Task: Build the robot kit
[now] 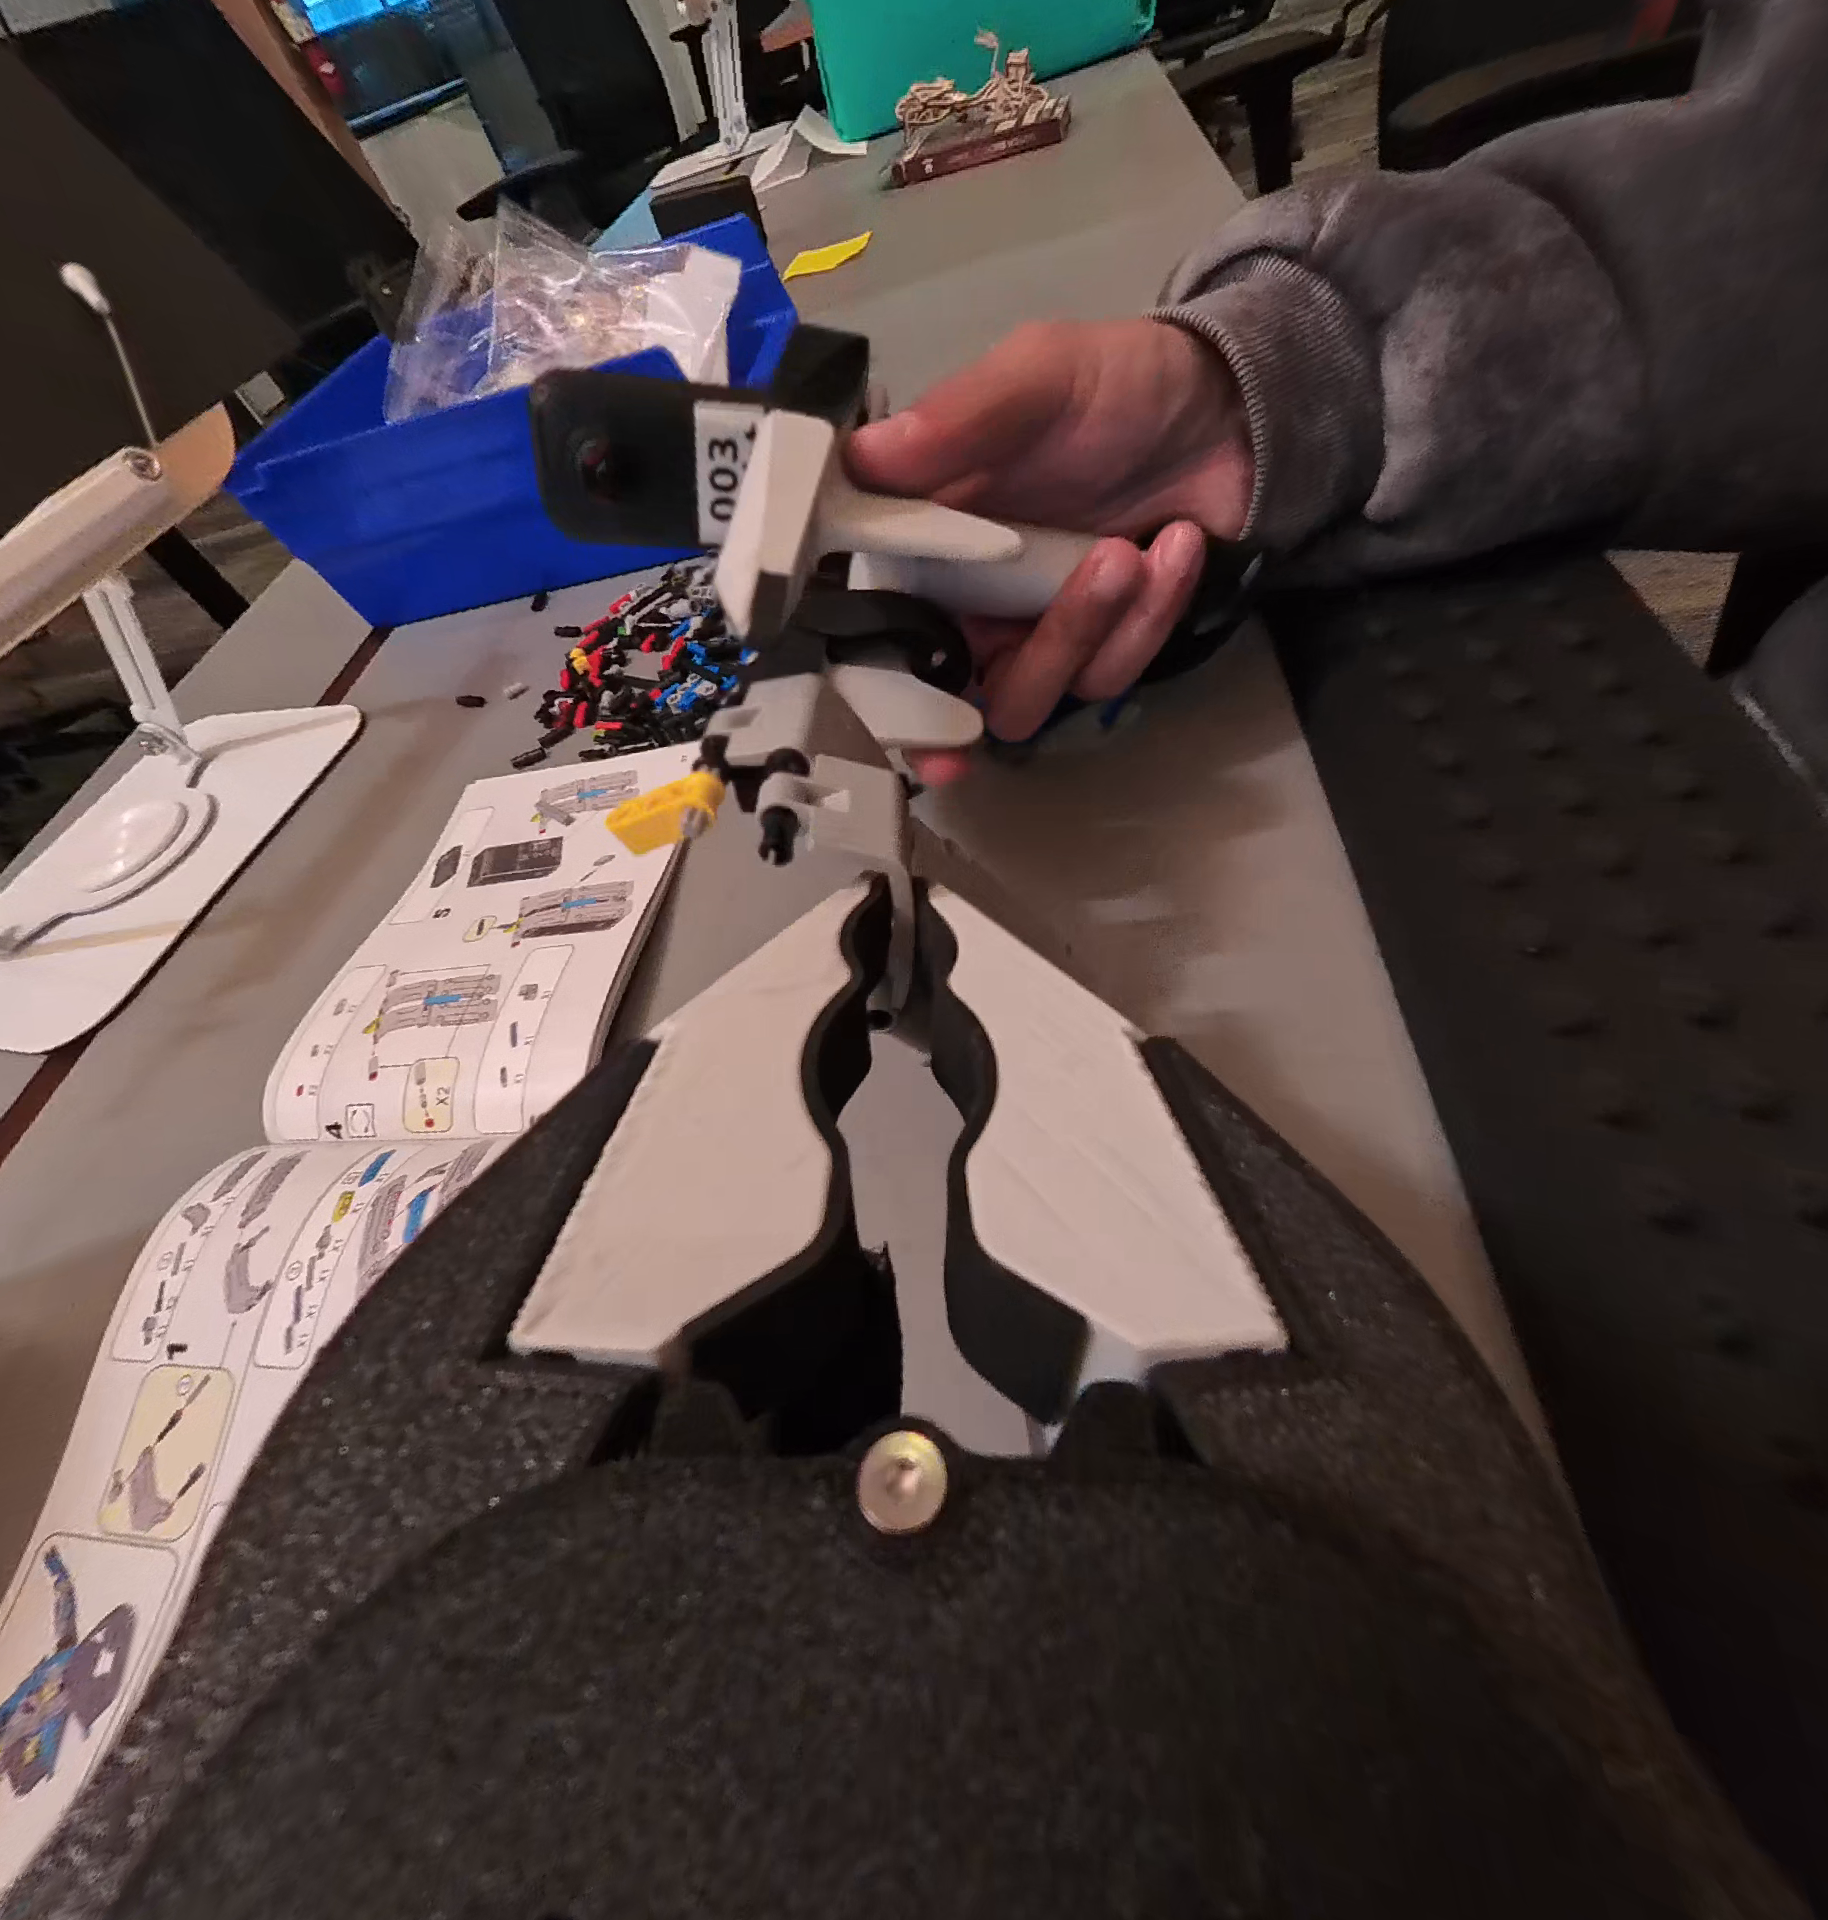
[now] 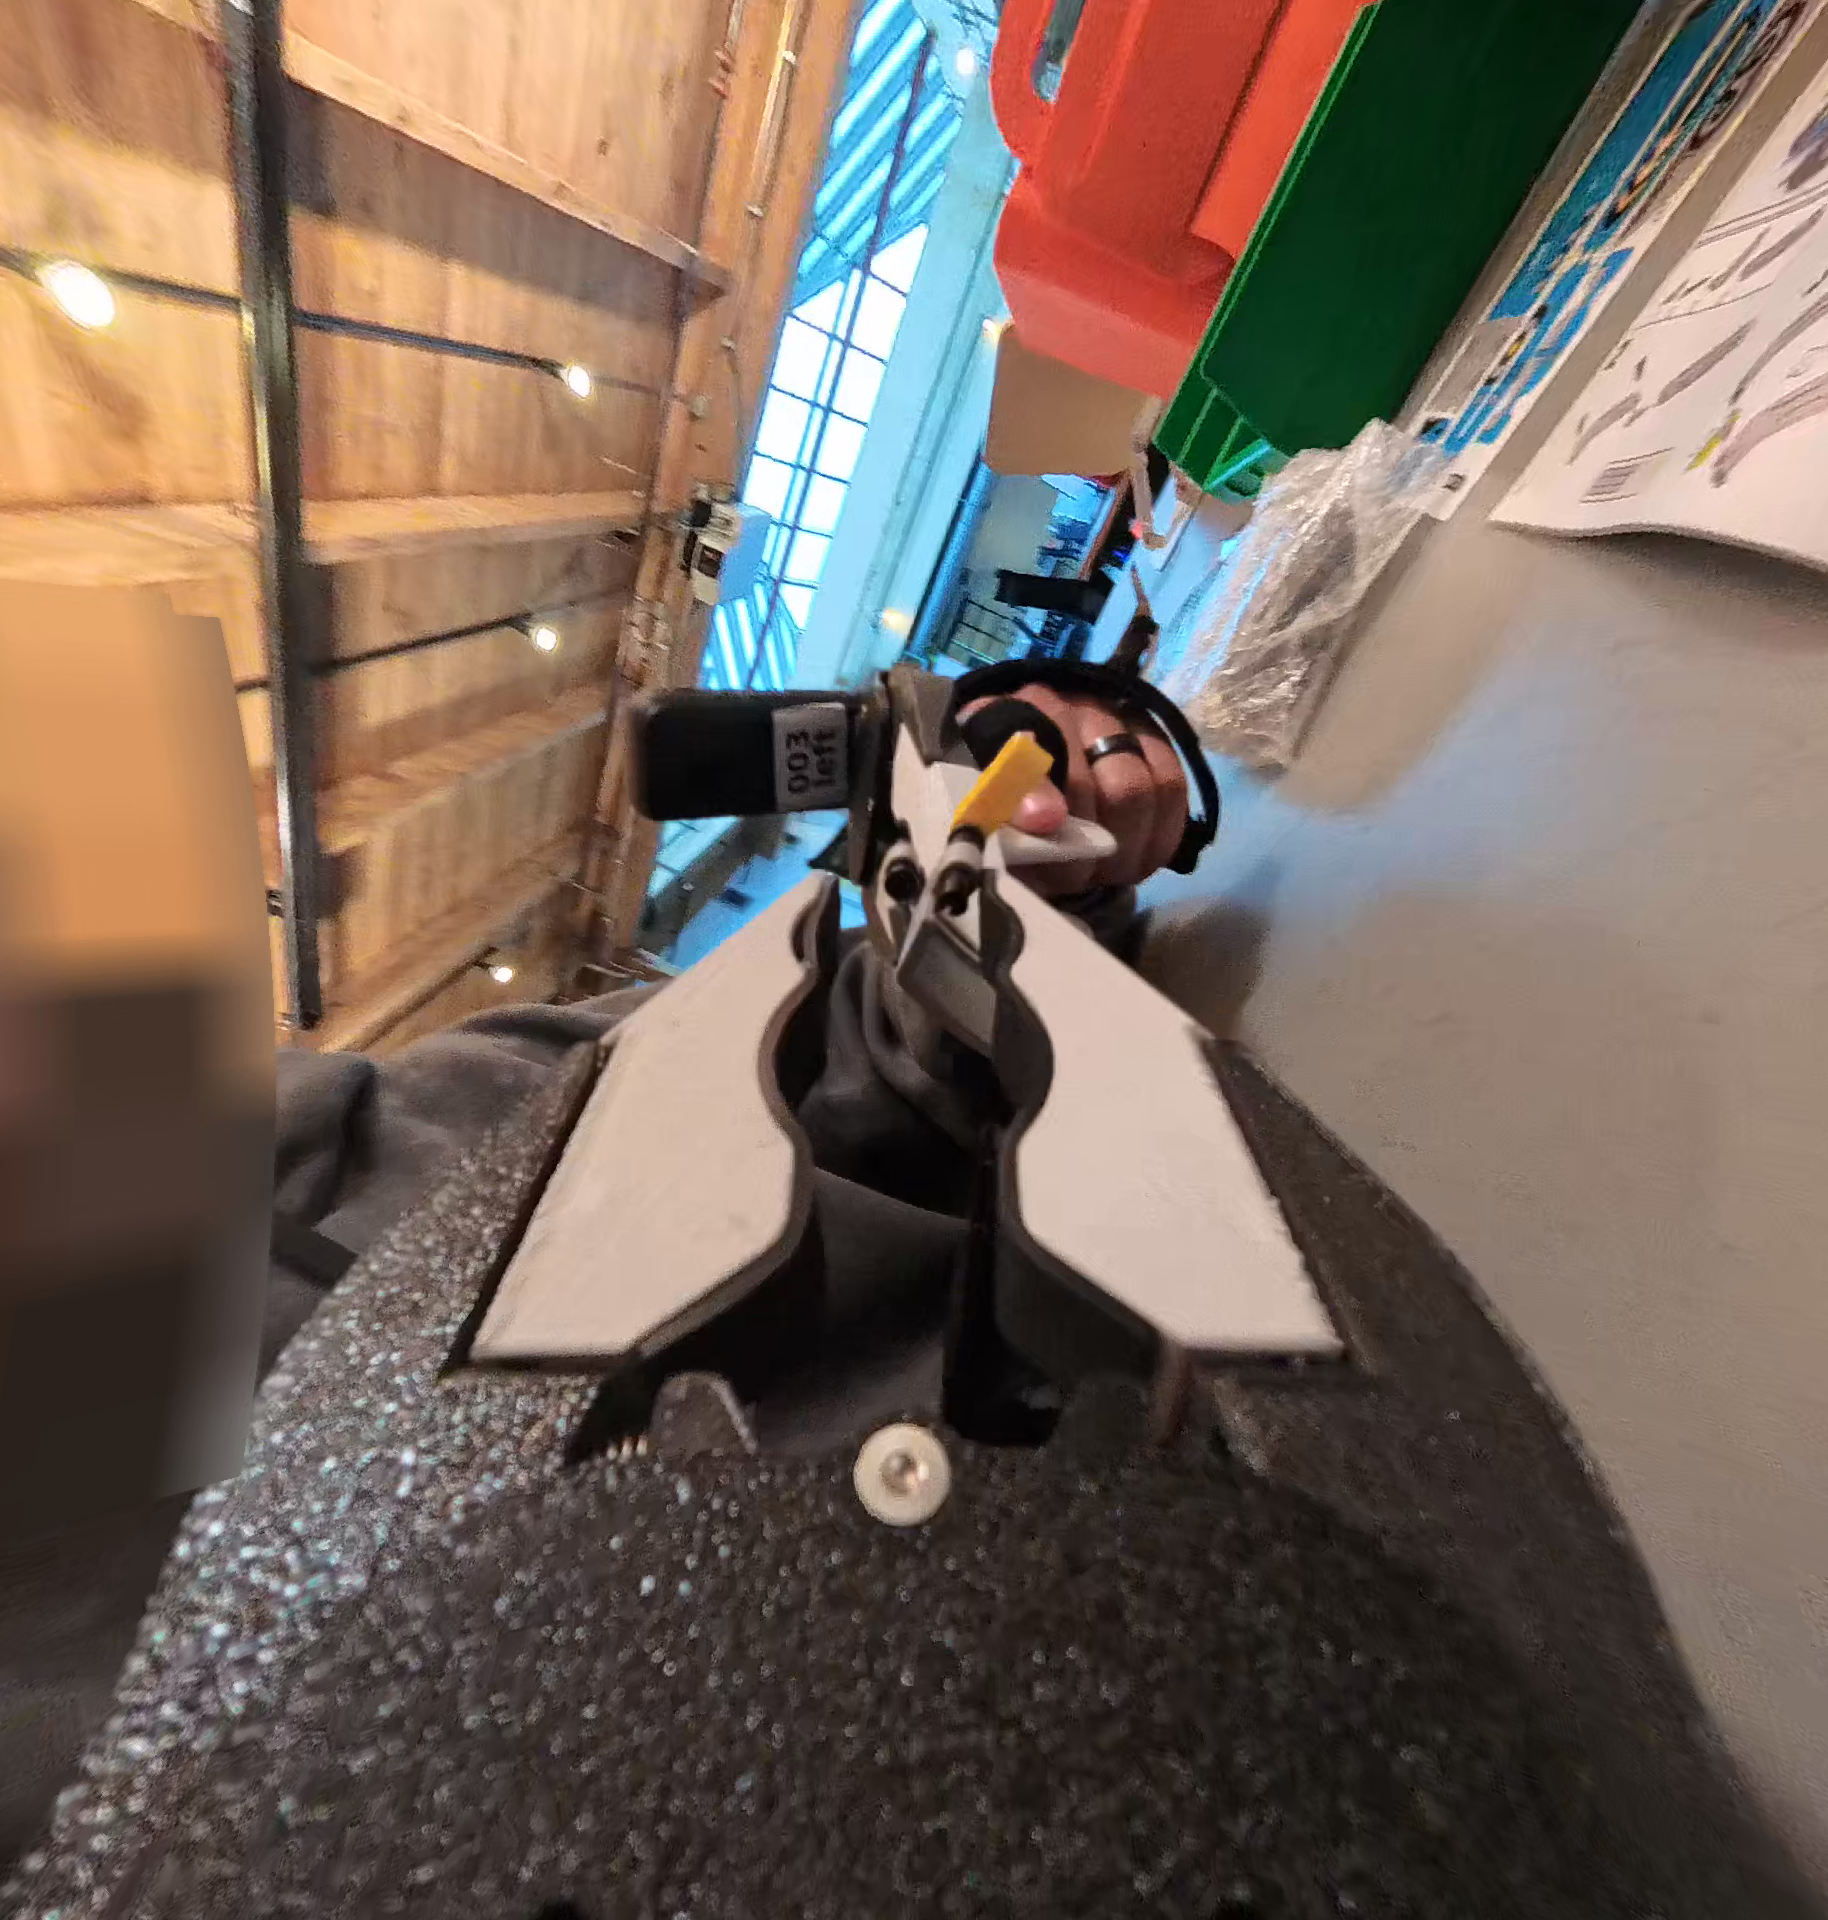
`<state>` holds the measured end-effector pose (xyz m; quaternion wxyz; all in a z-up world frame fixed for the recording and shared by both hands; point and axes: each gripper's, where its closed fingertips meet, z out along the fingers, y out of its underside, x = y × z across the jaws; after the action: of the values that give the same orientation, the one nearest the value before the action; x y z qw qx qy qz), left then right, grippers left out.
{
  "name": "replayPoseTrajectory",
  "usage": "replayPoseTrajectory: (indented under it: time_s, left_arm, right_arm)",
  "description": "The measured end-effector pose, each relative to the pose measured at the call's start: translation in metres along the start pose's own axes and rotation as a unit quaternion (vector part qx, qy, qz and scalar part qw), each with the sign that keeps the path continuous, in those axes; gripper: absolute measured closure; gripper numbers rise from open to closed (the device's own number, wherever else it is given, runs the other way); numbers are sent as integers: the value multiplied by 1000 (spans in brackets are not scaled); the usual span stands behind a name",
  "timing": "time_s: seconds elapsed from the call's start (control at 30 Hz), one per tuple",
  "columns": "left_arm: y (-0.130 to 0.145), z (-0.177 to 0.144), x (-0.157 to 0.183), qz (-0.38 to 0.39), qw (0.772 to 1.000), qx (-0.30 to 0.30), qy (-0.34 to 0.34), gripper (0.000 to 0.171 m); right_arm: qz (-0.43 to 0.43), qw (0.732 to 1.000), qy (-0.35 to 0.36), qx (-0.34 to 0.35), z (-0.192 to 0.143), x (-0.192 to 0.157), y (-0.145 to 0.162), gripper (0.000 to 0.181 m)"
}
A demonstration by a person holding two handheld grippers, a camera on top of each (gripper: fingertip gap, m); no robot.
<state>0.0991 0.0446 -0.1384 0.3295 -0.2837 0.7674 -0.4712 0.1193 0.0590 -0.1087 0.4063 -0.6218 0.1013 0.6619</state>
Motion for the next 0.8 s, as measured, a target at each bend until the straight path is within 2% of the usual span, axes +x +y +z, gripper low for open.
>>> replayPoseTrajectory:
  time_s: [0.13,0.3,0.37,0.43,0.53,0.63,0.73,0.8]
  left_arm:
    - [0,2,3,21,1000,-8,-6,169]
    - [2,1,-3,18,1000,-7,-24,169]
    - [1,1,-7,-32,999,0,-29,164]
    - [-5,-1,-7,-106,994,29,-8,161]
    - [-19,-5,-4,-186,979,84,29,167]
    - [-19,-4,-4,-265,957,100,58,168]
    - [-23,-8,-7,-351,922,131,98,169]
    - [-22,-11,-8,-381,904,146,124,169]
  right_arm:
    - [10,1000,3,13,5,4,0,154]
    - [28,999,-3,36,4,7,-3,175]
    - [-8,1000,7,23,4,3,-1,177]
    - [-72,996,48,10,4,3,0,176]
    - [-132,989,65,-14,4,-4,5,176]
    - [-150,985,83,-32,4,-2,9,176]
    - [-166,981,90,-55,3,-3,14,176]
    - [-182,975,100,-73,6,-2,20,176]
